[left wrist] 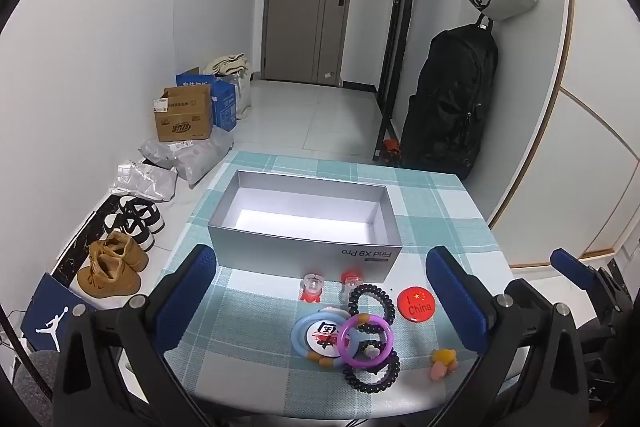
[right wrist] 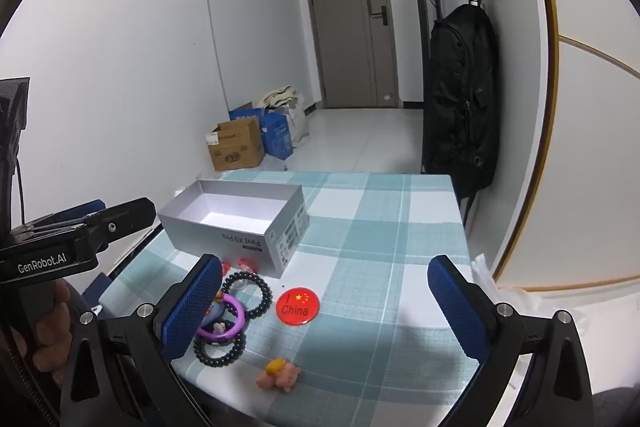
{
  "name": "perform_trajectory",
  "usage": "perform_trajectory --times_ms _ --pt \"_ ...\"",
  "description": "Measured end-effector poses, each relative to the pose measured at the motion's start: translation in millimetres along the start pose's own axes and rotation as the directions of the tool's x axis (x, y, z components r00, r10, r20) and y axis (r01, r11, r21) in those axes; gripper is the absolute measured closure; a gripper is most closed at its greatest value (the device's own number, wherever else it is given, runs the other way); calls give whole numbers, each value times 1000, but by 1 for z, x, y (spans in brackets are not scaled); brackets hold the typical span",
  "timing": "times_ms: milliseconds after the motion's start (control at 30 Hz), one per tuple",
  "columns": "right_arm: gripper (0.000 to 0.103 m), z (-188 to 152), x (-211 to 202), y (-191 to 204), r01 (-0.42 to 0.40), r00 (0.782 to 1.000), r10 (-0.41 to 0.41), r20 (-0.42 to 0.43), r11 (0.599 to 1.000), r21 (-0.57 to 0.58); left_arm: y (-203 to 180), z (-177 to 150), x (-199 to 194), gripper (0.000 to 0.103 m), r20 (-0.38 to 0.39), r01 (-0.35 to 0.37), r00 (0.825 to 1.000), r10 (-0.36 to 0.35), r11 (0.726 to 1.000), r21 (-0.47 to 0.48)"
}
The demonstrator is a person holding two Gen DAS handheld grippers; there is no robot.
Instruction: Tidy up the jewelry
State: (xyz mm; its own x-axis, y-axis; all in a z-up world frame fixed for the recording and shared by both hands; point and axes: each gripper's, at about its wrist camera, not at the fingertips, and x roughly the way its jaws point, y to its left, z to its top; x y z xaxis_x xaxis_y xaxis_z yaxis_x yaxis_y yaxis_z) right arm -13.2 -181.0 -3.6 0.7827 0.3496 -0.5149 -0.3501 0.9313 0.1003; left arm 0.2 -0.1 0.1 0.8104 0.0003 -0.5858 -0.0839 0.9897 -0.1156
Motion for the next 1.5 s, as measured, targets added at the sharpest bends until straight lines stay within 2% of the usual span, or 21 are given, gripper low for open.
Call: perform_trajectory --times_ms 600,667,900,1000,1067,1200,1400,1500 --pt "0 1 -1 1 -12 1000 12 0 1000 -4 -2 -1 -1 1 10 6 1000 -7 999 31" --pt "0 1 0 1 -13 1000 13 -3 1000 -3 -2 -2 -3 1 37 9 999 -10 1000 29" --pt "0 2 0 0 -14 1000 14 -4 1000 2 -1 -2 -1 1 -4 -6 1000 7 1000 23" --pt "0 2 0 0 -14 1000 14 -8 1000 2 -2 -2 -1 1 1 -10 1000 10 1000 26" --pt "0 1 0 0 -16 1000 16 -12 1000 2 -3 -1 -1 1 -12 -33 999 33 998 47" --pt "0 1 1 1 -18 1000 18 -20 1000 0 -2 0 1 1 -22 -16 1000 17 1000 23" --pt "0 -4 7 0 -69 993 70 -95 997 15 3 -1 5 2 -31 20 999 -21 1000 -19" --pt "0 -10 15 2 -122 978 125 -166 992 25 7 -3 10 2 -51 24 998 -26 999 -32"
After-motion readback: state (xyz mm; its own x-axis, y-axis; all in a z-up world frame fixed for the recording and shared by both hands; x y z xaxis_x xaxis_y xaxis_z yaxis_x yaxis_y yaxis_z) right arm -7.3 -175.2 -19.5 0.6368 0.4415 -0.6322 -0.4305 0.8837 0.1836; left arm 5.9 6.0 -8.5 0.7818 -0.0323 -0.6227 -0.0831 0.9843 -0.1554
